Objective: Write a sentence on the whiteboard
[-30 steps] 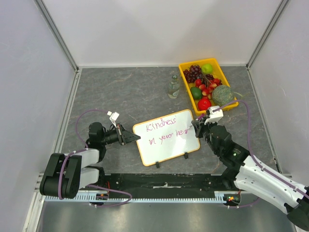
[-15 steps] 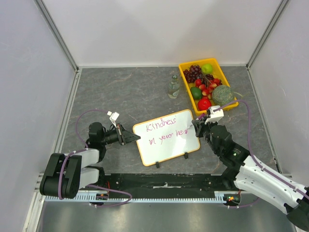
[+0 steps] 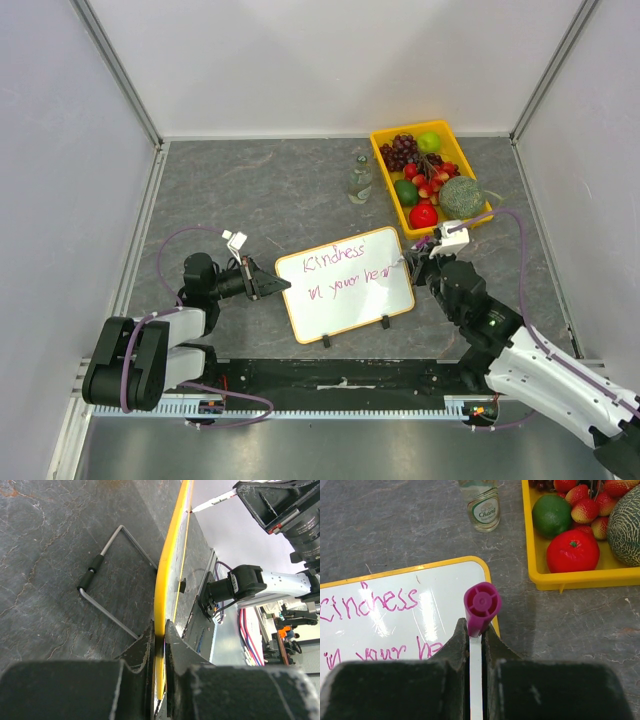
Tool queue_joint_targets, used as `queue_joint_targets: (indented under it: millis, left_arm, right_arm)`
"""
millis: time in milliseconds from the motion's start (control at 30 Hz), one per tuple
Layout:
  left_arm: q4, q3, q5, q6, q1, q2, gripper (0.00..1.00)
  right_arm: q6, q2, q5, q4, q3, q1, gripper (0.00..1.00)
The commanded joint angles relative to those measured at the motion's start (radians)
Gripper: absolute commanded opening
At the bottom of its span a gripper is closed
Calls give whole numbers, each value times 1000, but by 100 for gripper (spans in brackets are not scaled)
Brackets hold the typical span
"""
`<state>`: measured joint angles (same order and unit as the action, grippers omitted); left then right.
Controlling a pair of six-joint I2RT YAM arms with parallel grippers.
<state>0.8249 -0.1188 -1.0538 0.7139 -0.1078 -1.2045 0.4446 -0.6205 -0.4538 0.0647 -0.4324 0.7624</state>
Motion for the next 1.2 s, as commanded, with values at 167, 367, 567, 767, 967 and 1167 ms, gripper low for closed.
queue_joint_targets:
  millis: [167, 367, 567, 767, 967, 1167]
  left_arm:
    - [-3, -8, 12, -14, -1, -7, 2]
    - [-3, -8, 12, -14, -1, -7, 2]
    - [-3, -8, 12, -13, -1, -6, 2]
    - [-3, -8, 12, -14, -1, -6, 2]
    - [-3, -7, 12, -14, -3, -4, 2]
    - [-3, -8, 12, -14, -1, -6, 2]
  right_arm:
    - [-12, 31, 1, 11, -22, -3, 0]
    - [-1, 30, 15, 6, -8, -3, 0]
    - [2, 22, -2, 3, 7, -3, 0]
    - [2, 8, 3, -2, 17, -3, 0]
    - [0, 4, 0, -6, 21, -5, 0]
    - [-4, 4, -28, 0, 17, -5, 0]
